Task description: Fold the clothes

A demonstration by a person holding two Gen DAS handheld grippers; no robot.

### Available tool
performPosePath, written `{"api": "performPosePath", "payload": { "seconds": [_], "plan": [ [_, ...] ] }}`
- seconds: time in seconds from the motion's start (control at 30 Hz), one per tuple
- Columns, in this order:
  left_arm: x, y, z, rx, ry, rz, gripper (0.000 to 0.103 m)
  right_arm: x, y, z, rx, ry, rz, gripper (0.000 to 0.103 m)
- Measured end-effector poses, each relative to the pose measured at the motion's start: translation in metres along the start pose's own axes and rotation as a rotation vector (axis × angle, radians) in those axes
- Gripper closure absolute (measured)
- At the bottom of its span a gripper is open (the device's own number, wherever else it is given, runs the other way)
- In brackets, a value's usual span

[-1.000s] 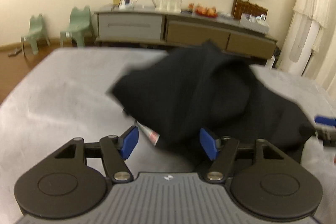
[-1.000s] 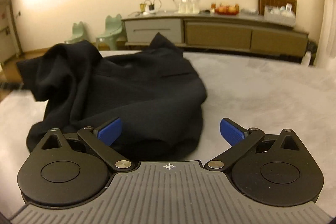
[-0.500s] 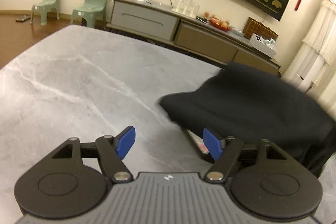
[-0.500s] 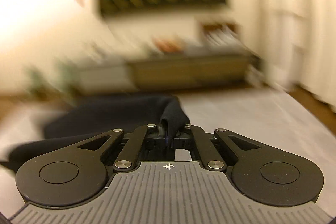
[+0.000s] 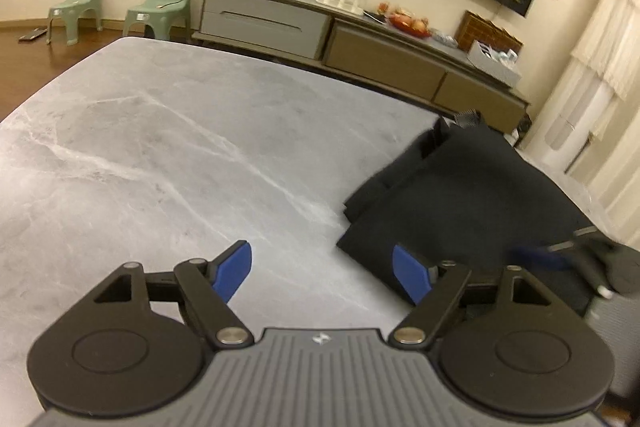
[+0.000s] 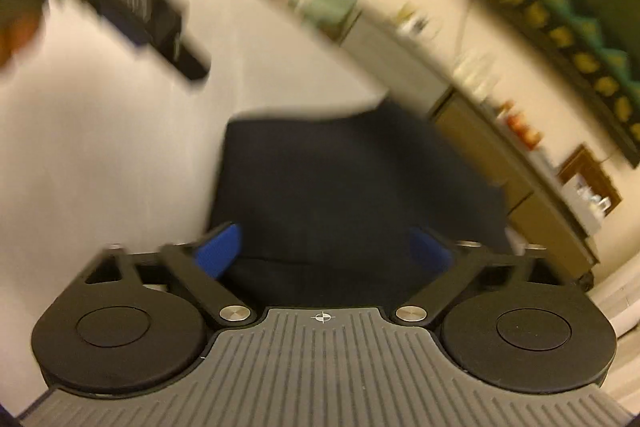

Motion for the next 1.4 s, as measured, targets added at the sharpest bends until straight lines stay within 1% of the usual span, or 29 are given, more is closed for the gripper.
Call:
{"api": "performPosePath", "payload": {
  "seconds": [0.07,0.13,0.2,0.27,0.3,0.37,0.43,0.47,0.5,0.53,0.57,0.6,0.63,0.7,0.73,0.8,0.83,0.87,0.9,0.93,0.97,1.03,1.07,1.1,1.17,1.2,1.3,1.37,1.4],
  "plan": [
    [0.002,0.003,0.002,0.014,-0.019,0.0,0.024,0.019,0.004,-0.005,-0.003,-0.061,-0.004,0.091],
    [0.005,0.009,0.001,0.042,-0.029,0.002,0.024,0.059,0.037,-0.018,0.087,-0.15,0.072,0.093],
    [0.009,0.016,0.0,0.063,-0.039,0.024,0.024,0.119,0.097,-0.025,0.228,-0.311,0.192,0.093],
    [0.015,0.021,0.001,0.073,-0.048,0.047,0.023,0.187,0.15,-0.003,0.335,-0.525,0.296,0.093],
    [0.018,0.021,0.003,0.072,-0.056,0.062,0.021,0.217,0.165,0.02,0.333,-0.609,0.355,0.093],
    [0.028,0.018,0.01,0.052,-0.079,0.096,0.019,0.265,0.18,0.072,0.264,-0.725,0.478,0.093],
    [0.041,0.011,0.019,0.023,-0.107,0.125,0.018,0.289,0.161,0.137,0.095,-0.801,0.589,0.09],
    [0.048,0.005,0.024,0.006,-0.121,0.137,0.017,0.291,0.145,0.168,0.002,-0.828,0.604,0.073],
    [0.056,-0.002,0.029,-0.013,-0.132,0.142,0.015,0.286,0.132,0.193,-0.083,-0.838,0.602,0.069],
    [0.065,-0.009,0.034,-0.034,-0.14,0.145,0.015,0.277,0.127,0.214,-0.097,-0.854,0.614,0.069],
    [0.073,-0.017,0.037,-0.055,-0.138,0.15,0.015,0.265,0.127,0.23,-0.057,-0.882,0.629,0.062],
    [0.082,-0.025,0.041,-0.077,-0.135,0.156,0.013,0.253,0.127,0.24,-0.025,-0.916,0.619,0.041],
    [0.09,-0.033,0.045,-0.101,-0.128,0.16,0.012,0.243,0.123,0.246,-0.019,-0.954,0.581,0.037],
    [0.106,-0.052,0.045,-0.13,-0.109,0.142,0.012,0.237,0.112,0.251,-0.031,-1.024,0.425,0.038],
    [0.112,-0.061,0.04,-0.118,-0.094,0.121,0.012,0.236,0.108,0.246,0.025,-1.03,0.347,0.037],
    [0.122,-0.08,0.03,-0.095,-0.071,0.073,0.013,0.222,0.102,0.23,0.095,-0.989,0.243,0.012],
    [0.124,-0.091,0.025,-0.092,-0.057,0.031,0.014,0.211,0.1,0.222,0.102,-0.957,0.206,0.011],
    [0.121,-0.101,0.021,-0.099,-0.021,-0.021,0.027,0.203,0.088,0.211,0.096,-0.923,0.166,0.011],
    [0.117,-0.11,0.017,-0.109,0.029,-0.032,0.054,0.191,0.079,0.204,0.077,-0.885,0.119,0.011],
    [0.114,-0.118,0.015,-0.131,0.072,0.002,0.068,0.179,0.071,0.199,0.046,-0.841,0.077,0.011],
    [0.113,-0.125,0.014,-0.158,0.11,0.043,0.095,0.168,0.064,0.194,0.016,-0.794,0.043,0.011],
    [0.116,-0.127,0.009,-0.164,0.091,0.069,0.097,0.162,0.051,0.184,-0.028,-0.725,0.004,0.024],
    [0.118,-0.121,0.003,-0.13,0.057,0.065,0.097,0.158,0.043,0.181,-0.056,-0.696,-0.017,0.057],
    [0.118,-0.114,-0.005,-0.099,0.05,0.077,0.097,0.155,0.042,0.177,-0.097,-0.674,-0.039,0.097],
    [0.105,-0.083,-0.033,-0.013,0.089,0.12,0.097,0.158,0.045,0.178,-0.104,-0.644,0.012,0.1],
    [0.097,-0.063,-0.05,0.039,0.11,0.14,0.097,0.169,0.058,0.177,-0.069,-0.649,0.081,0.101],
    [0.07,0.025,-0.098,0.263,0.119,0.182,0.095,0.216,0.14,0.184,0.106,-0.709,0.443,0.103],
    [0.051,0.071,-0.116,0.379,0.105,0.144,0.095,0.237,0.167,0.198,0.126,-0.744,0.627,0.103],
    [0.041,0.078,-0.119,0.394,0.093,0.081,0.096,0.244,0.167,0.208,0.101,-0.777,0.66,0.103]
  ]
}}
Point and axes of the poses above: each gripper's, at about its wrist camera, not at the fingertips, and y roughly against the way its jaws point, x to its right, z to its underside, the point moved 5 cm from there along -y, roughly the way its jaws point, and after that the axes turned 4 degrees about y, right-handed, at the moved point
